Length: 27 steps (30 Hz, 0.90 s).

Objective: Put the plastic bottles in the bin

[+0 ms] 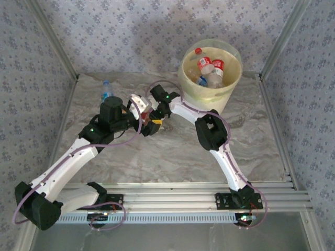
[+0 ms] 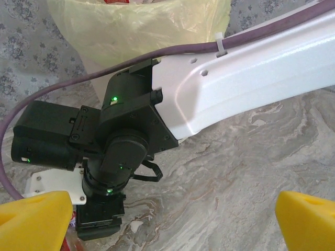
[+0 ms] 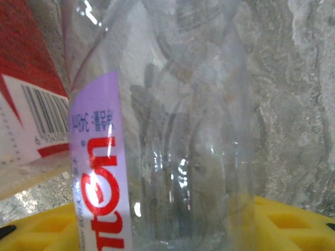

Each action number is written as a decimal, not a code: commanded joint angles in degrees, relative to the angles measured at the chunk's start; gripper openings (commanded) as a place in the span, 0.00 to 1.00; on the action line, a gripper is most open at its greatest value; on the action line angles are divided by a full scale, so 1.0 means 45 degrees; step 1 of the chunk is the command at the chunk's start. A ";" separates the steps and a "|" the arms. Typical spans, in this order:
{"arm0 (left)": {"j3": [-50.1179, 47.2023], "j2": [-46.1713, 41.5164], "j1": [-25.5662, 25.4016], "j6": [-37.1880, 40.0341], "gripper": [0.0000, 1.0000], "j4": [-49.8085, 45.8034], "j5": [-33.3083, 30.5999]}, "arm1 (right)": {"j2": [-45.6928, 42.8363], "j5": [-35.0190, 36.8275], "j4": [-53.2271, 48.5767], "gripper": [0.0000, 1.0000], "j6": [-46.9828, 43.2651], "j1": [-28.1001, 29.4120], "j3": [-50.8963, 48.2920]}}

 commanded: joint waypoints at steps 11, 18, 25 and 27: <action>0.0428 -0.0420 -0.0102 -0.0087 1.00 0.0226 -0.0134 | -0.3235 0.0341 0.1608 0.54 0.1169 0.0013 -0.3060; 0.0155 -0.0977 -0.0101 -0.0401 1.00 0.0820 0.0128 | -0.5299 0.0557 0.2264 0.54 0.1773 0.0143 -0.4702; -0.0271 -0.1785 -0.0106 -0.1126 1.00 0.1818 0.0036 | -0.7301 0.0873 0.2237 0.54 0.2239 0.0518 -0.5573; -0.0400 -0.1955 -0.0101 -0.1417 1.00 0.2111 0.0031 | -0.7764 0.0939 0.2094 0.54 0.2382 0.0608 -0.5609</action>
